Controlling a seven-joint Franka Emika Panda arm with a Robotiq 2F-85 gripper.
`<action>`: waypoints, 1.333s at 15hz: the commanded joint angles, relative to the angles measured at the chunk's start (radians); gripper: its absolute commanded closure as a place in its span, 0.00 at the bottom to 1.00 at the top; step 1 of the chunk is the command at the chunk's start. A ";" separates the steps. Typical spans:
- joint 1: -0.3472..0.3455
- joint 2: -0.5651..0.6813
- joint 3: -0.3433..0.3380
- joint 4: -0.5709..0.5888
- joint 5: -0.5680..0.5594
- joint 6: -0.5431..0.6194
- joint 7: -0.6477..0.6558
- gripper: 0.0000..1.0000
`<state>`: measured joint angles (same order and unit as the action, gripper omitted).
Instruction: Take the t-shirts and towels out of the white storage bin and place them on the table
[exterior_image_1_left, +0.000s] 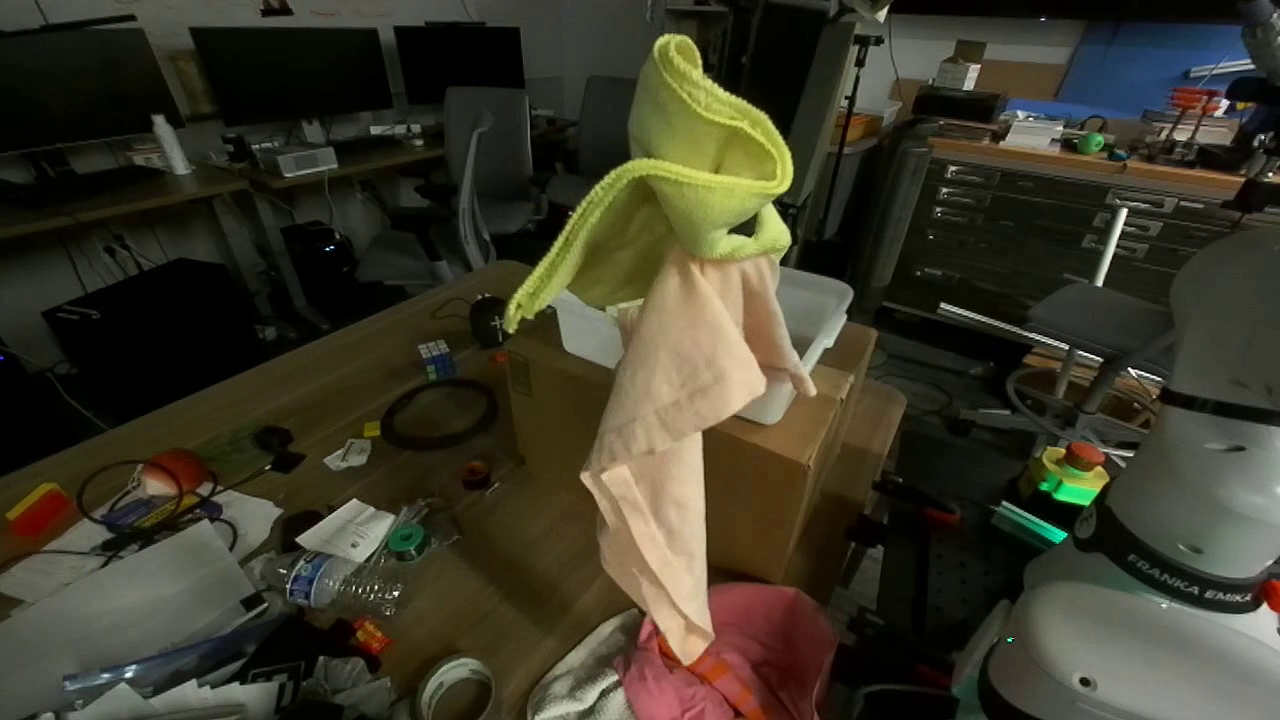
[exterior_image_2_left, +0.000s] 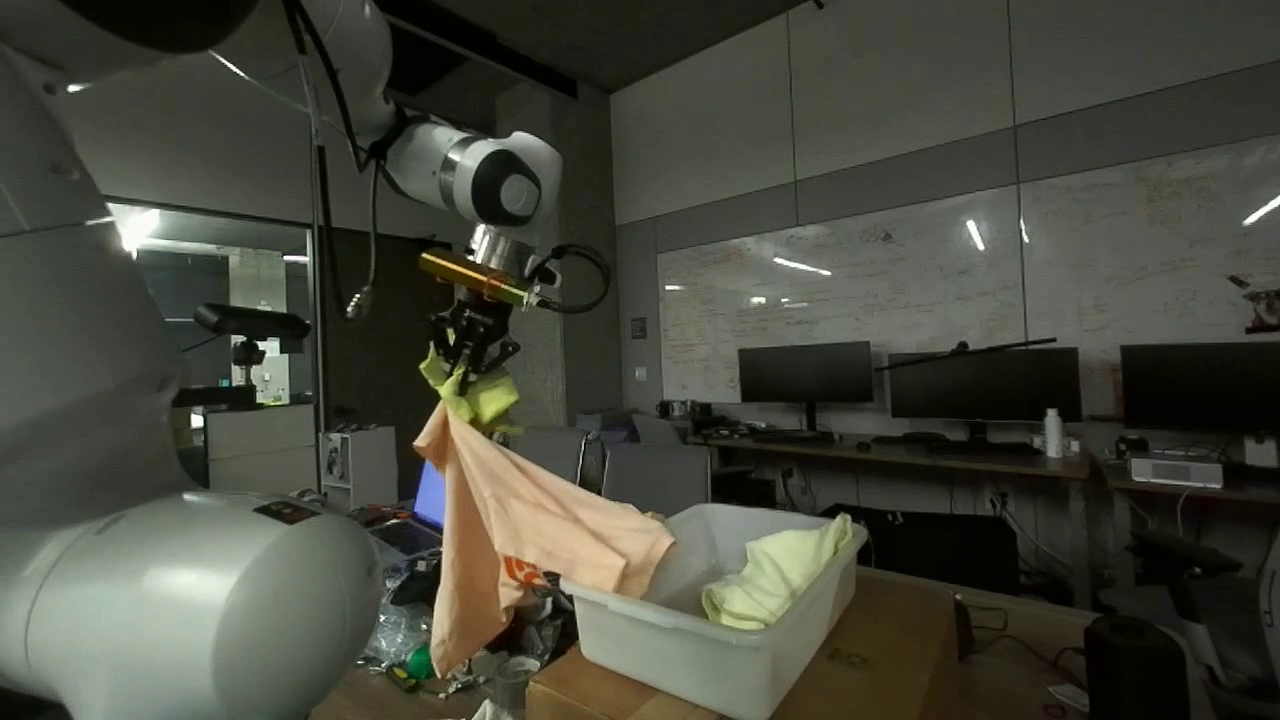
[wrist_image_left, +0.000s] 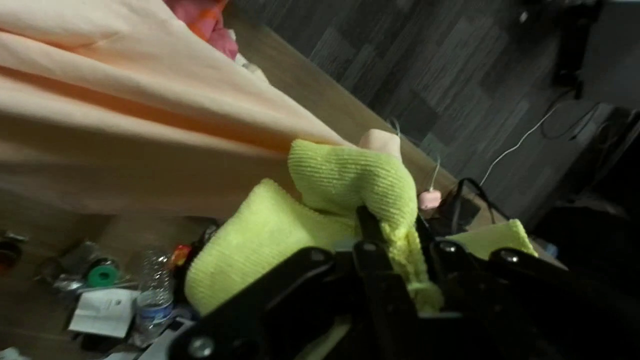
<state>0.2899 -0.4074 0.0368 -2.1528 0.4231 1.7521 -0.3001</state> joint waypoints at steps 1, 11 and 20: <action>0.002 0.104 0.011 0.135 0.064 -0.178 -0.057 0.94; -0.028 0.249 0.102 0.289 0.015 -0.269 -0.050 0.45; -0.168 0.195 0.039 0.094 -0.188 0.014 0.060 0.00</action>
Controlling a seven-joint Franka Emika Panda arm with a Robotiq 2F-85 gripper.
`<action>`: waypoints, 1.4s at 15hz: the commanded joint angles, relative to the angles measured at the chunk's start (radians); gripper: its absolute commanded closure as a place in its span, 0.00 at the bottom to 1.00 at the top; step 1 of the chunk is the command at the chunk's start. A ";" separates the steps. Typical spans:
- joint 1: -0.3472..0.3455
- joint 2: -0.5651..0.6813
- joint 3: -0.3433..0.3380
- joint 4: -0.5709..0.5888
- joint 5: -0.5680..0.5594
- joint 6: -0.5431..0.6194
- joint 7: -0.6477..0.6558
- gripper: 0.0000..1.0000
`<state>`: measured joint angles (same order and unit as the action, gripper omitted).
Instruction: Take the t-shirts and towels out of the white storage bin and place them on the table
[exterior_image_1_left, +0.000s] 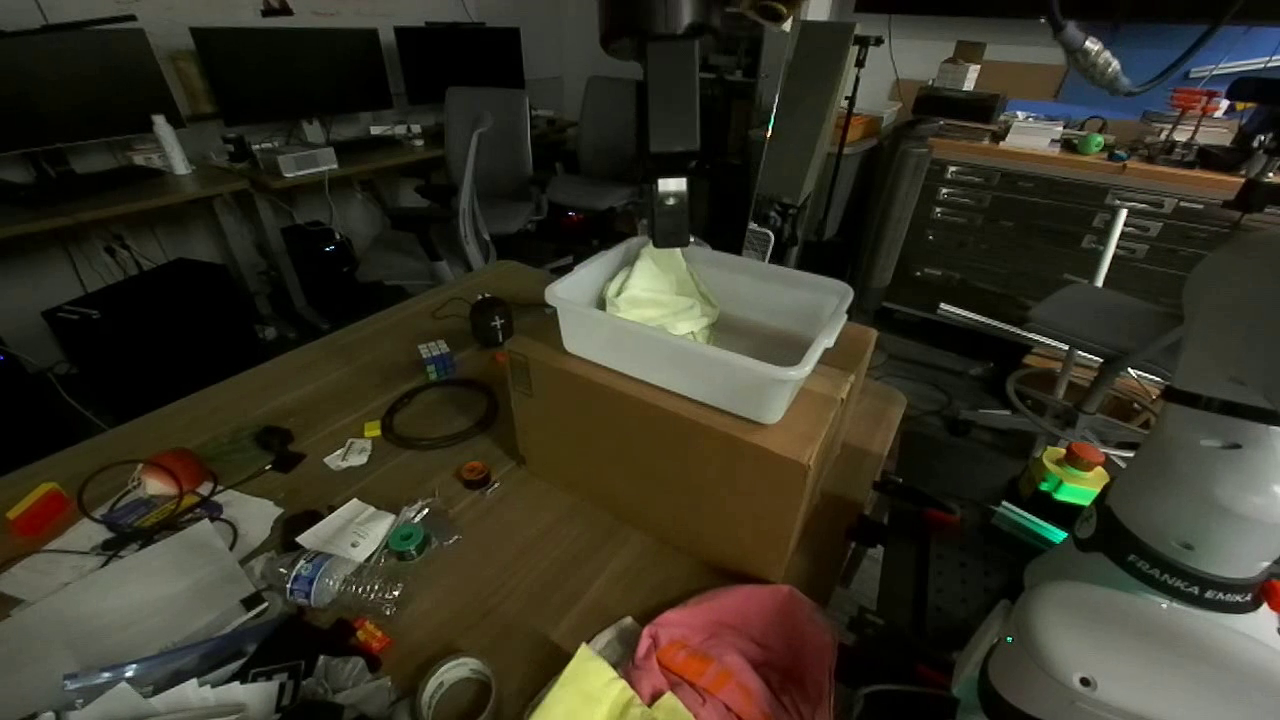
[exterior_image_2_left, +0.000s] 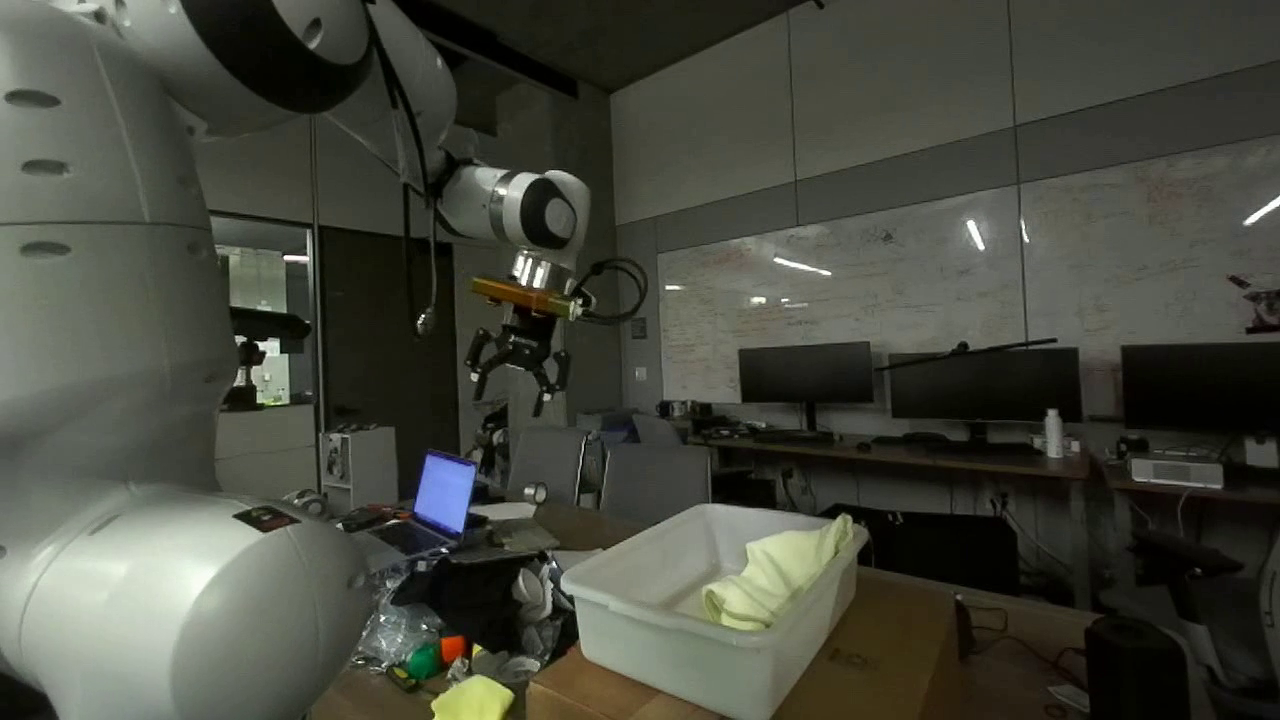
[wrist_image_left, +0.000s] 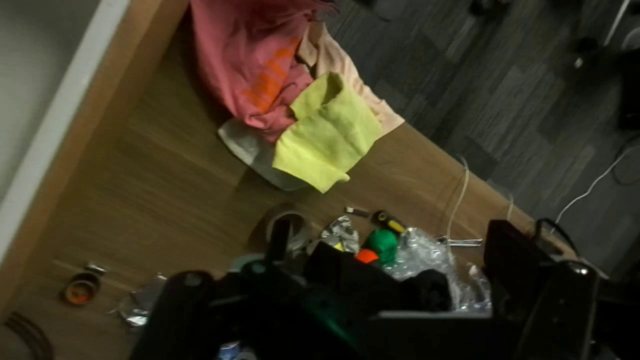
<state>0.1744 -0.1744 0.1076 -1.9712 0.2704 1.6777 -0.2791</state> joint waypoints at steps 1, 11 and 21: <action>-0.076 -0.036 -0.050 -0.110 -0.053 0.103 0.053 0.00; -0.248 0.048 -0.180 -0.260 -0.122 0.430 0.243 0.00; -0.274 0.210 -0.195 -0.254 -0.185 0.575 0.344 0.00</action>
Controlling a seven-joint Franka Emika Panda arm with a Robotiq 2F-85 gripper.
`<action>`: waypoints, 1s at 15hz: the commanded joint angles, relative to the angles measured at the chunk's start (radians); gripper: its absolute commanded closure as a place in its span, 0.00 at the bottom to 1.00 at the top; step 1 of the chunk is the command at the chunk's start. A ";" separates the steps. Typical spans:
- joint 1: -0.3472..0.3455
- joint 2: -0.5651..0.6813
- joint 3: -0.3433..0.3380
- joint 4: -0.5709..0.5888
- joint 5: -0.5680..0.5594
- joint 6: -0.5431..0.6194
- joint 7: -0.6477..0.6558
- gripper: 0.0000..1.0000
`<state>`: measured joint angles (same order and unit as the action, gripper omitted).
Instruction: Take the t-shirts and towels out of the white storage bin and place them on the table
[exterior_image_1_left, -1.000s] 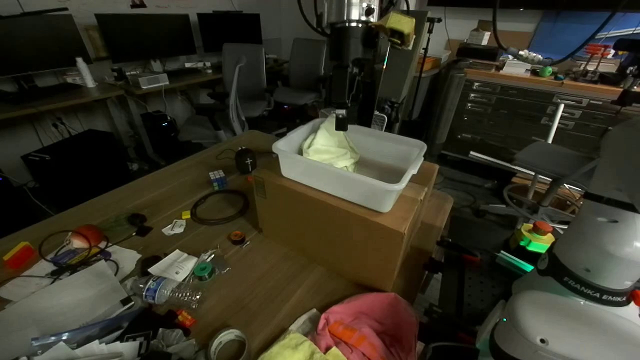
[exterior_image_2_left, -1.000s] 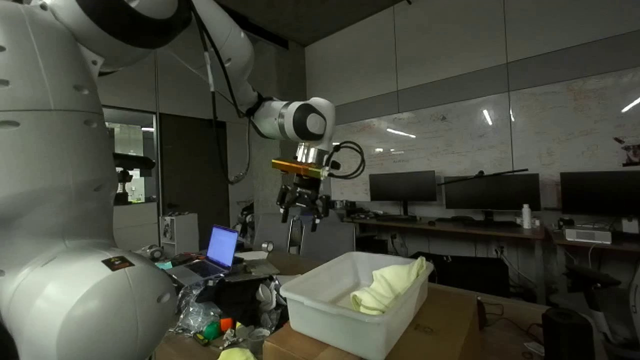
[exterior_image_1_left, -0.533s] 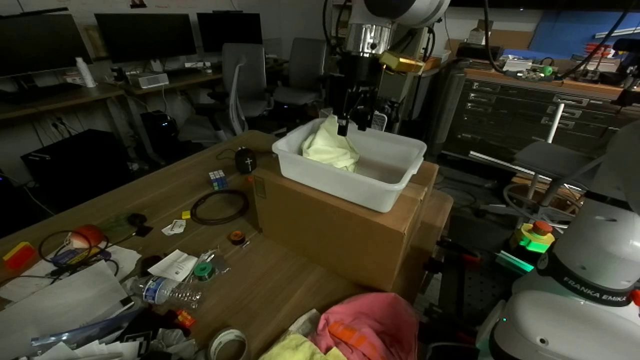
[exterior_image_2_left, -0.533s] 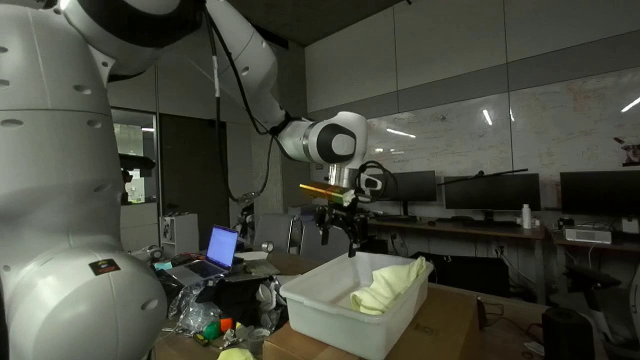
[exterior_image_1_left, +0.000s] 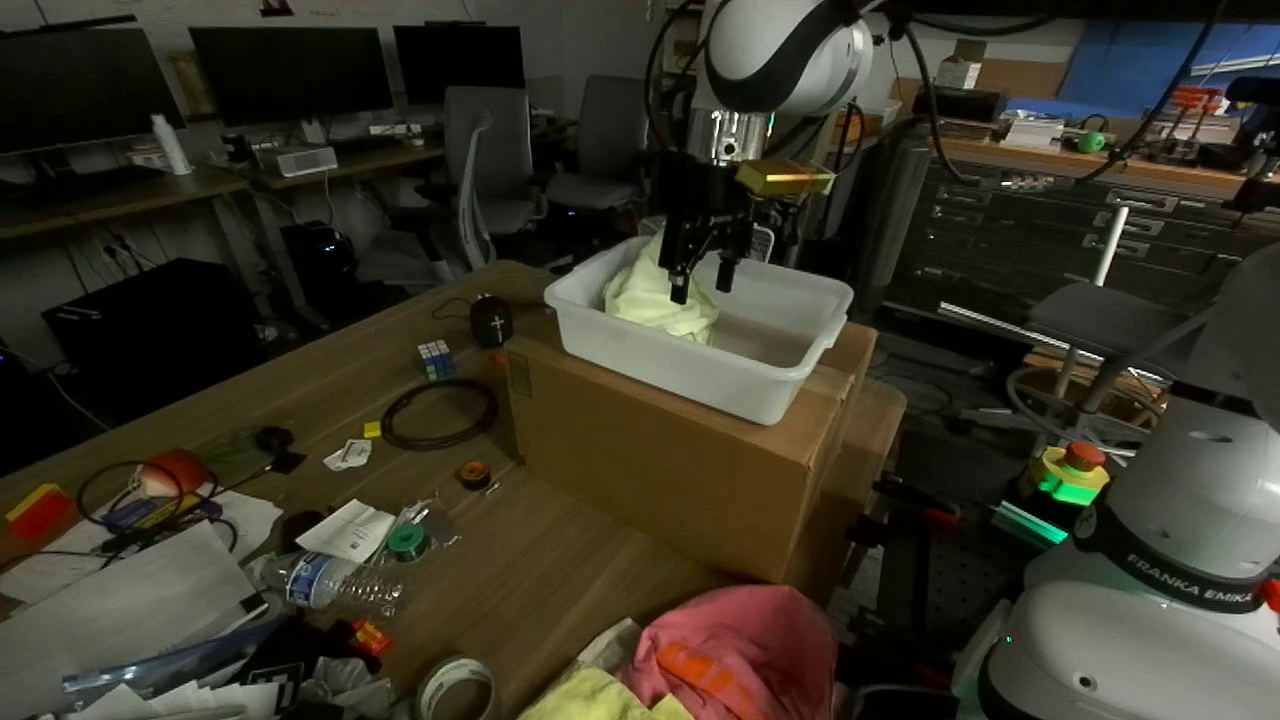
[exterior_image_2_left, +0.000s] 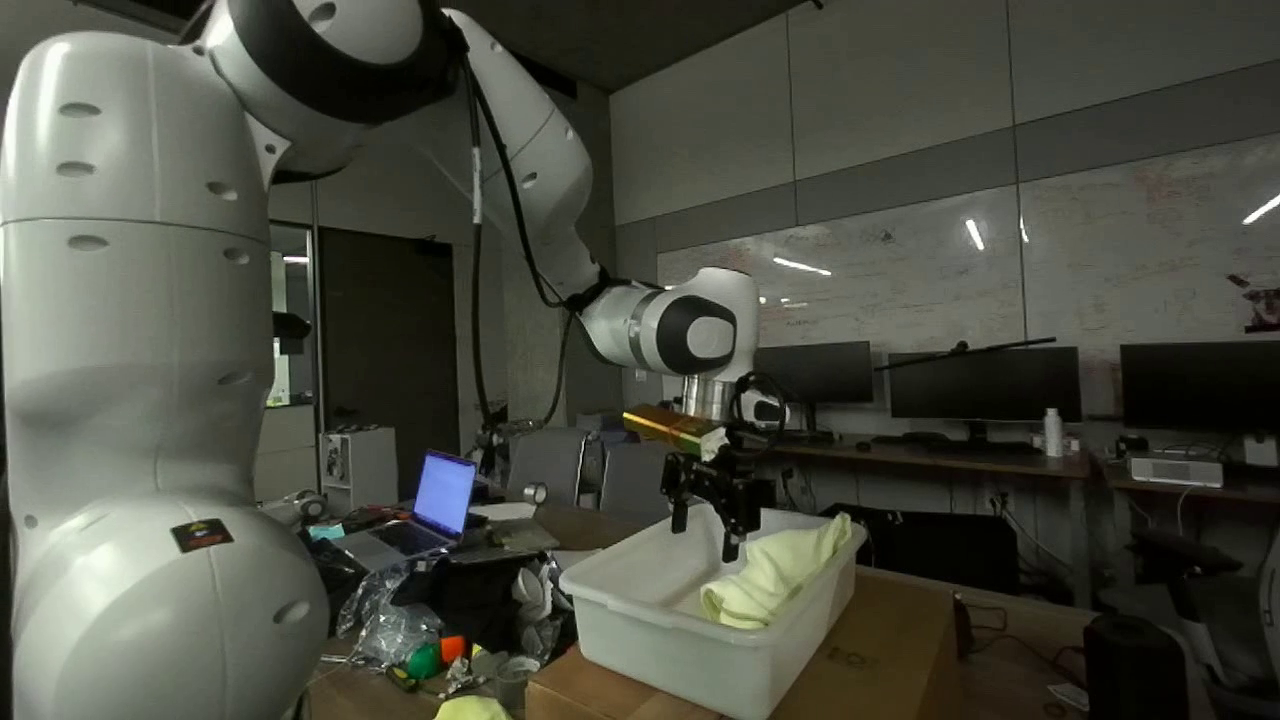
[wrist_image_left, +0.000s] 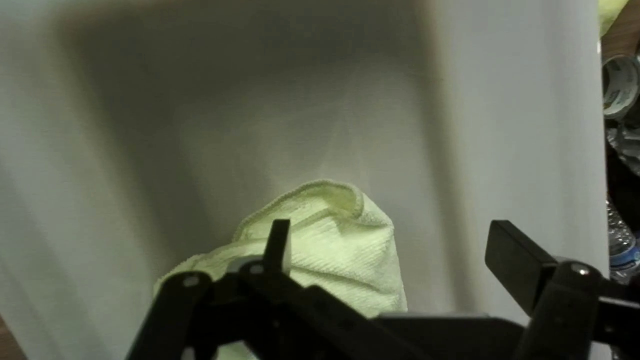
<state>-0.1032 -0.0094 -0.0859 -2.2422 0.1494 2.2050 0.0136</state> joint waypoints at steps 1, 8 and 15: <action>0.004 0.062 -0.003 0.019 -0.098 0.062 0.075 0.00; 0.015 0.142 -0.014 0.021 -0.293 0.123 0.229 0.00; 0.008 0.189 -0.012 0.019 -0.259 0.223 0.190 0.00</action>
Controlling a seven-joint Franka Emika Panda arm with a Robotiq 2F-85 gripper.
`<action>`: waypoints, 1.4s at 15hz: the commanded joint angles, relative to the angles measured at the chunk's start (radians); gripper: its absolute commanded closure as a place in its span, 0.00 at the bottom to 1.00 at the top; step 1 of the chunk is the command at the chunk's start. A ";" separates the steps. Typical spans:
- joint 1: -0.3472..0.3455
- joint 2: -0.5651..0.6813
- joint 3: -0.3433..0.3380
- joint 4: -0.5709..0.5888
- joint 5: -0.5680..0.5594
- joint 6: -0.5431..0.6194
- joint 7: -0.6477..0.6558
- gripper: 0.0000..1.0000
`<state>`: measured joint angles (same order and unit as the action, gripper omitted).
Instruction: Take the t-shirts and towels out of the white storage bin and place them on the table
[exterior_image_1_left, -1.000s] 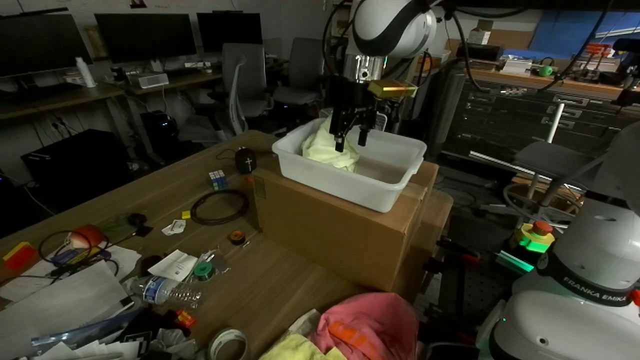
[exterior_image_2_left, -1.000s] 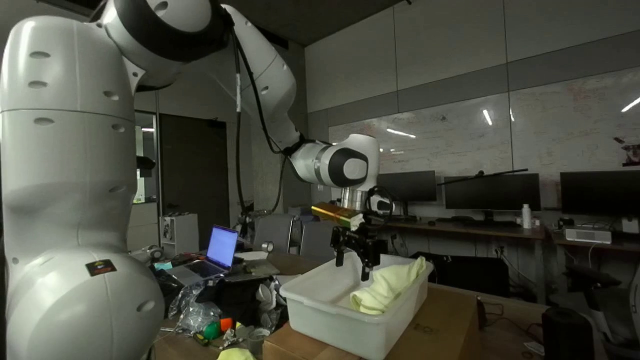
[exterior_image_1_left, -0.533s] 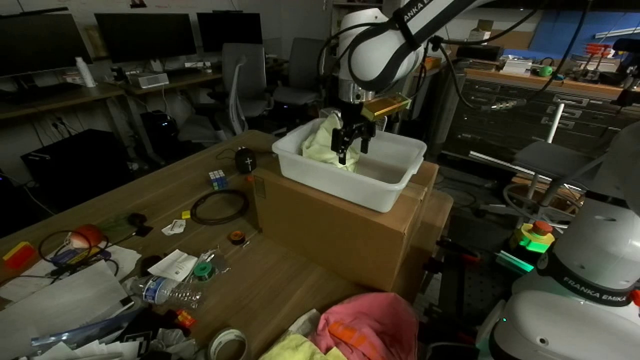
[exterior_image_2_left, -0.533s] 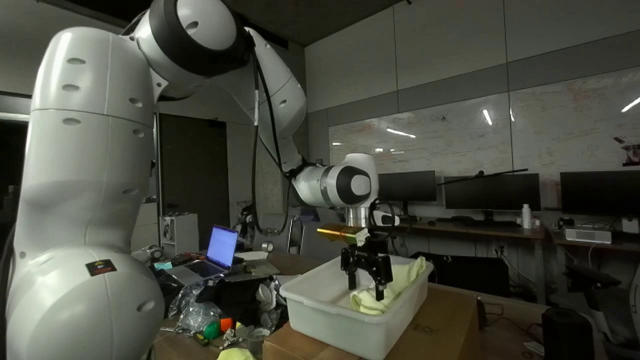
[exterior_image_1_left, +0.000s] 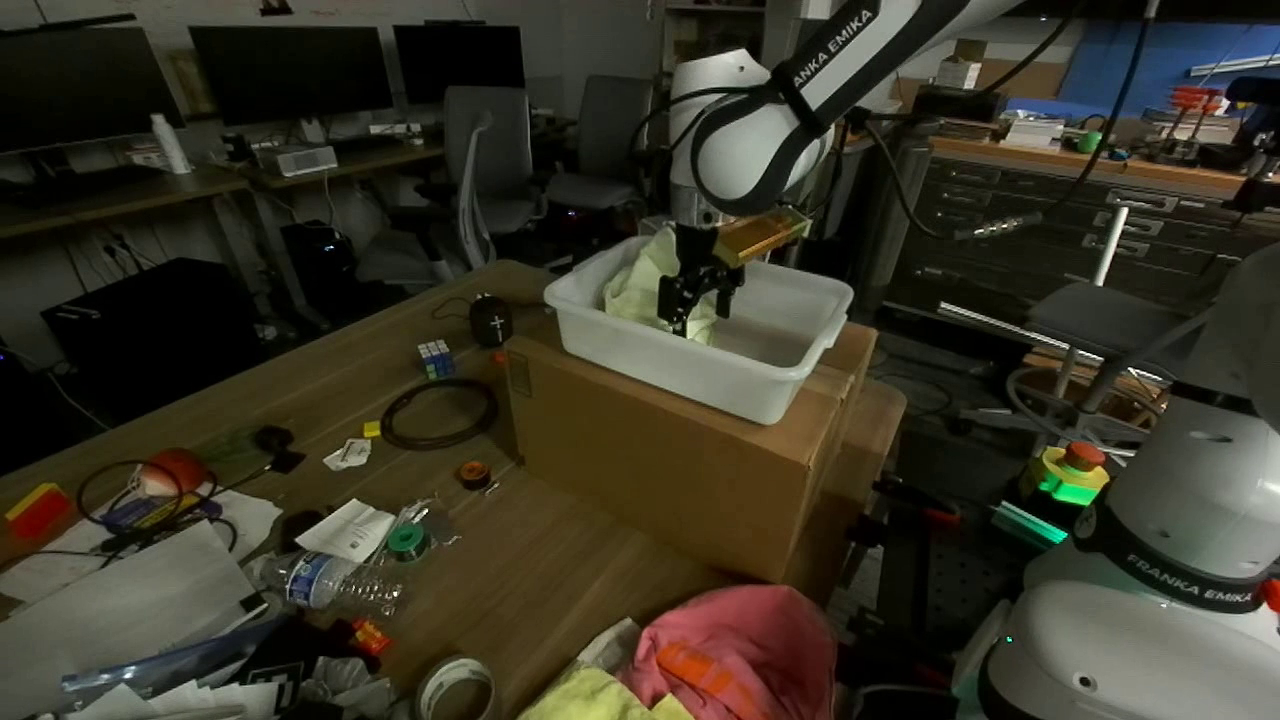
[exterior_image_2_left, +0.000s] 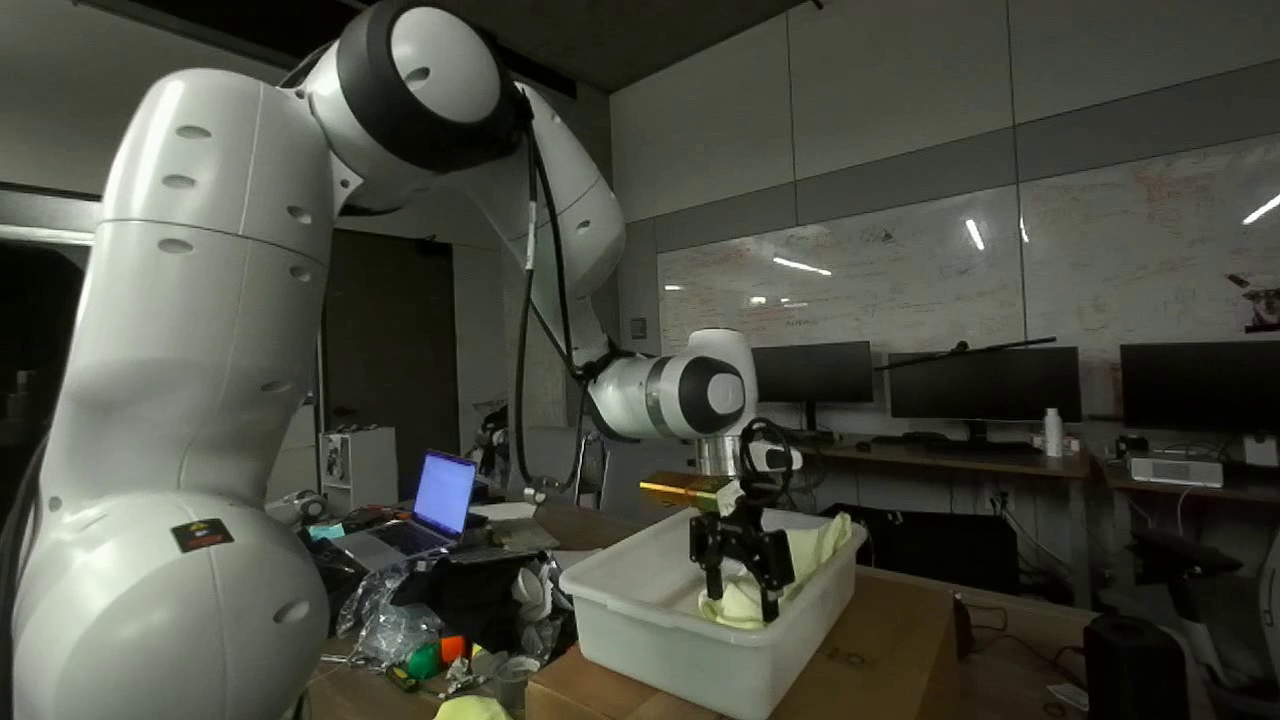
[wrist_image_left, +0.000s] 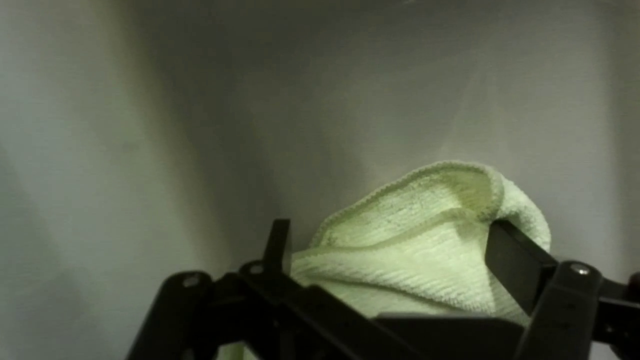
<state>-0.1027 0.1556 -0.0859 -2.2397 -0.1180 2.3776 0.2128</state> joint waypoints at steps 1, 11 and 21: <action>0.008 0.027 -0.014 0.016 0.003 0.061 -0.006 0.00; 0.026 0.062 -0.055 0.015 -0.134 0.129 0.071 0.34; 0.033 0.014 -0.057 0.004 -0.142 0.120 0.102 0.99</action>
<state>-0.0900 0.2007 -0.1219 -2.2292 -0.2410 2.4866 0.2776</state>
